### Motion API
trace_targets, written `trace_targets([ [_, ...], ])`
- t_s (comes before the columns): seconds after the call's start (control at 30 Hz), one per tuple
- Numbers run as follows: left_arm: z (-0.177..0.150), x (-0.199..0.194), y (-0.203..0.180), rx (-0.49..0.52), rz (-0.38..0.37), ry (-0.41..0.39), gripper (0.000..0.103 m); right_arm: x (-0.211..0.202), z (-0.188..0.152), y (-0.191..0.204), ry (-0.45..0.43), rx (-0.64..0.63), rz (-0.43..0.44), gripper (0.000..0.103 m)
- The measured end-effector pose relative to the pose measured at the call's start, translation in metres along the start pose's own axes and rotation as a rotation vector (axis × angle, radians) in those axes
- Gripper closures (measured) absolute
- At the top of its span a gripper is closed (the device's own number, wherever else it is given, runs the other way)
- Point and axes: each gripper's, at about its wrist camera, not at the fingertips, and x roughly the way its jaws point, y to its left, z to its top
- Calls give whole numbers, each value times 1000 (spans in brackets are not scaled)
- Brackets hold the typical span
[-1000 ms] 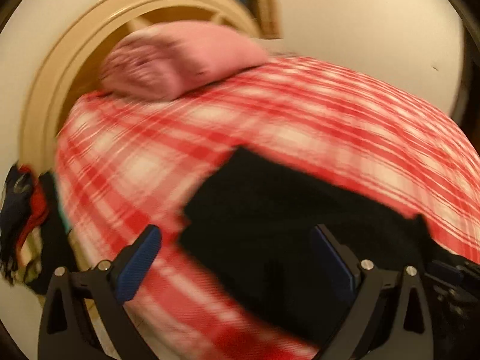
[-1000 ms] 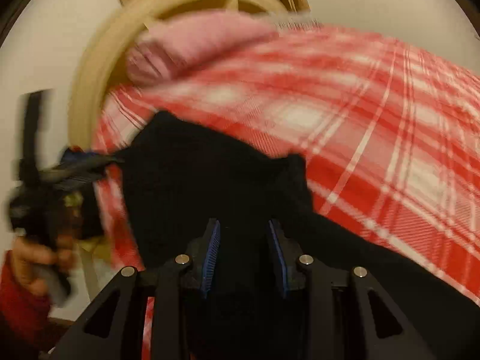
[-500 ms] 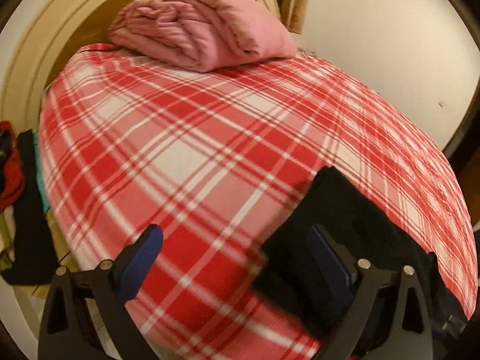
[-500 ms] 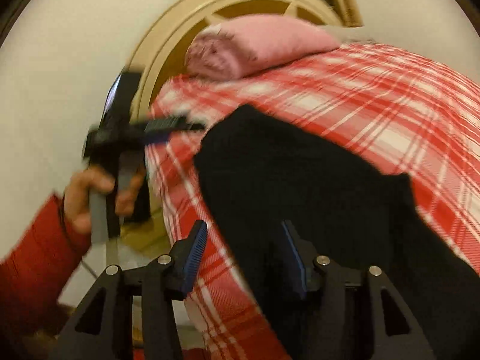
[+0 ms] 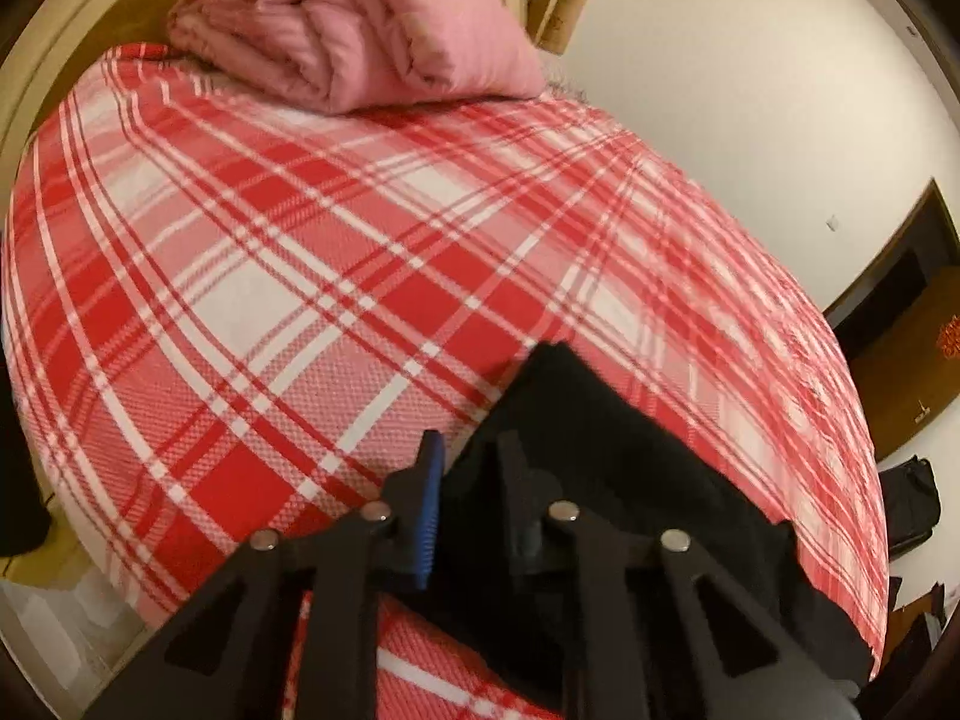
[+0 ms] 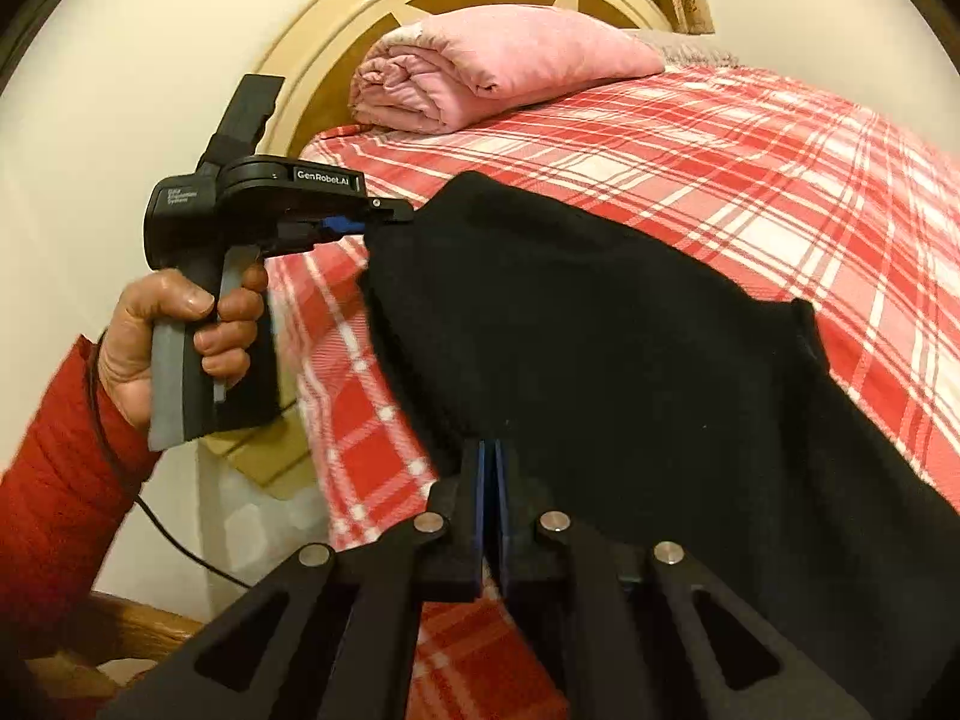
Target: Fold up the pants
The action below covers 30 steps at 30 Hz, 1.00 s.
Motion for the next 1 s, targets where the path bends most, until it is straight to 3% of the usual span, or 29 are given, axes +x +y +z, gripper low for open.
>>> trace_targets([
  [0.23,-11,-7,11,8,141,-15,84,24,-17,14,89,-74,-22,99],
  [0.3,-12,-4,18,-12,201,-9,84,26,-22,16,54,-96,-28,99],
  [0.4,-11,-17,13,-8,262,-70,84,21,-20,16,50,-71,8,93],
  [0.47,-10,-30,-6,35,248,-130,80,5,-16,12,33,5,125,93],
  [0.53,-12,-39,-36,115,222,-179,64,-20,-16,8,-22,54,208,92],
  [0.6,-19,-44,-60,171,196,-213,50,-53,-20,-2,-95,96,211,91],
  [0.67,-27,-42,-90,241,126,-218,46,-91,-29,-24,-181,167,170,79],
  [0.73,-41,-36,-121,312,73,-197,45,-135,-49,-59,-284,309,99,41],
  [0.8,-58,-28,-148,381,32,-171,45,-179,-77,-94,-386,449,12,38],
  [0.87,-78,-17,-177,452,7,-132,45,-222,-107,-122,-439,540,-148,38],
  [0.9,-85,-14,-186,469,-5,-116,45,-250,-128,-137,-456,575,-283,38],
  [1.0,-111,-4,-215,525,-48,-68,45,-312,-177,-170,-453,680,-558,38],
])
